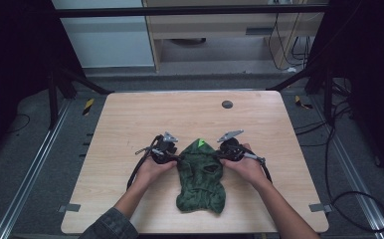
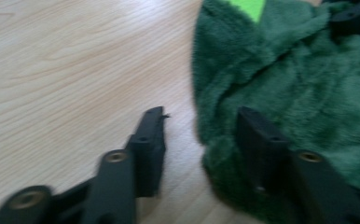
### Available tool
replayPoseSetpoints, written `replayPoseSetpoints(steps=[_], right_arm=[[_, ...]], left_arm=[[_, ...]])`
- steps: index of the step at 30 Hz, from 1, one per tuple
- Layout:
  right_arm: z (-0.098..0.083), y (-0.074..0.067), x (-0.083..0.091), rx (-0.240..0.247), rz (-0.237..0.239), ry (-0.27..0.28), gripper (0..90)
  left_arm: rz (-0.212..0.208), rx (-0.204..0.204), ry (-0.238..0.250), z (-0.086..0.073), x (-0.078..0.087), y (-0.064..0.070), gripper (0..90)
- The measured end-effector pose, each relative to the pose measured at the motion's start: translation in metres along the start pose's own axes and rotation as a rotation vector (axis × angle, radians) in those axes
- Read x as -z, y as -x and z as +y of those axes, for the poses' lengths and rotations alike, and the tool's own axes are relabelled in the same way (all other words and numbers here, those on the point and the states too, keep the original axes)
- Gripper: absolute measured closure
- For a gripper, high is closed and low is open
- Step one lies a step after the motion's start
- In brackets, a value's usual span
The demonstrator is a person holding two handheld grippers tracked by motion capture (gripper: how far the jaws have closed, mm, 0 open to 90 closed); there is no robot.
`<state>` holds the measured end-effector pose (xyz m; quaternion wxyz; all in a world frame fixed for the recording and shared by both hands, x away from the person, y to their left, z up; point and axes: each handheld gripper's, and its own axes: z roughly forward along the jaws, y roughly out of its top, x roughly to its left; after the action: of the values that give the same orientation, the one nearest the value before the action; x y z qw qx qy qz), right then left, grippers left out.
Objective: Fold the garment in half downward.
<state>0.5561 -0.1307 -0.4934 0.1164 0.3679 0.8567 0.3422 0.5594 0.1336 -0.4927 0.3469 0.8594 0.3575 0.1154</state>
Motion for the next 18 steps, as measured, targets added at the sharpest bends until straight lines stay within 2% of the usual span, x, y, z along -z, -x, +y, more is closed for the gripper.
replayPoseSetpoints(steps=[2,3,6,13,18], right_arm=[[0.0001,-0.0001,-0.0002,0.000,0.004,0.001,79.4],[0.0008,-0.0014,-0.0001,0.000,0.010,-0.009,82.6],[0.0017,-0.0022,-0.0005,0.011,0.011,-0.011,84.3],[0.0019,-0.0016,0.0010,0.006,0.004,-0.012,85.5],[0.0024,-0.0003,0.0053,0.014,0.000,-0.001,85.8]], left_arm=[[-0.006,-0.002,0.001,-0.0001,0.0000,0.0006,64.2],[-0.023,0.000,-0.002,0.0002,0.0001,0.0010,67.3],[-0.040,0.000,-0.005,0.0005,-0.0002,0.0023,75.5],[-0.030,-0.014,-0.011,0.0017,0.0004,0.0033,83.9],[-0.010,-0.038,-0.025,0.0045,0.0041,0.0024,86.2]])
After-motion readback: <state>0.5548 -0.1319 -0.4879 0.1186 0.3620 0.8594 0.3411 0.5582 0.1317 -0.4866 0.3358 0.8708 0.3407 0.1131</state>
